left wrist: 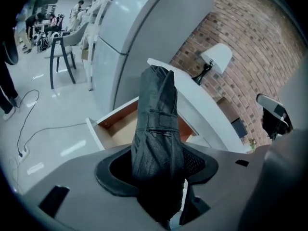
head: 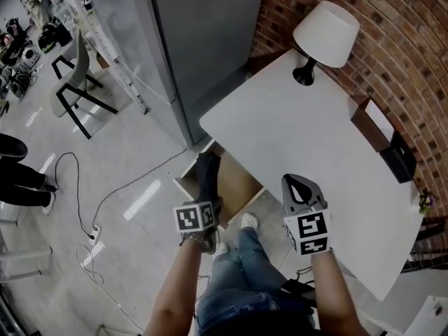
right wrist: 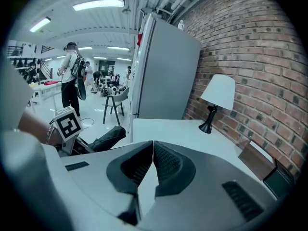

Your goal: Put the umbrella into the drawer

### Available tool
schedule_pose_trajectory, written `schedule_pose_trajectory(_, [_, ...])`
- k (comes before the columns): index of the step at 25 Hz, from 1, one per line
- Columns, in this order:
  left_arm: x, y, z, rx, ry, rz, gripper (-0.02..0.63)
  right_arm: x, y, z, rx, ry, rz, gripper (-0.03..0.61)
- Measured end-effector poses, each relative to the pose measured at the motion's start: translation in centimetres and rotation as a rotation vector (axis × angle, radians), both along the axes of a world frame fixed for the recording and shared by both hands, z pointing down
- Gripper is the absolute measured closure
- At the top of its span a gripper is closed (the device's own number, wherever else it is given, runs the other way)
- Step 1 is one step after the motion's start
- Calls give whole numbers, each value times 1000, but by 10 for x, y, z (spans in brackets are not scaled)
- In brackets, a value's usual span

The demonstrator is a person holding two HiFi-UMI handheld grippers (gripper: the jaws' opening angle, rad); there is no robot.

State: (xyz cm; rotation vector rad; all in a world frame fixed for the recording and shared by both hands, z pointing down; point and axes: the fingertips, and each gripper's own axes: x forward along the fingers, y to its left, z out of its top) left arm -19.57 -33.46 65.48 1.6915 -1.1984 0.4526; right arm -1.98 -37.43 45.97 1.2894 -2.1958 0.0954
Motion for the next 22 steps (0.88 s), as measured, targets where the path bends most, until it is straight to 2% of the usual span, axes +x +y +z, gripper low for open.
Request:
schedule_pose_trajectory(11, [20, -41, 57, -86, -34, 21, 373, 17, -29, 38, -65, -4, 16, 577])
schedule_pose_trajectory(16, [27, -64, 77, -51, -43, 25, 373, 14, -48, 49, -62, 9, 27, 577])
schedule_pose_trajectory(22, [37, -79, 92, 37, -41, 42, 373, 1, -54, 63, -72, 41, 2, 577])
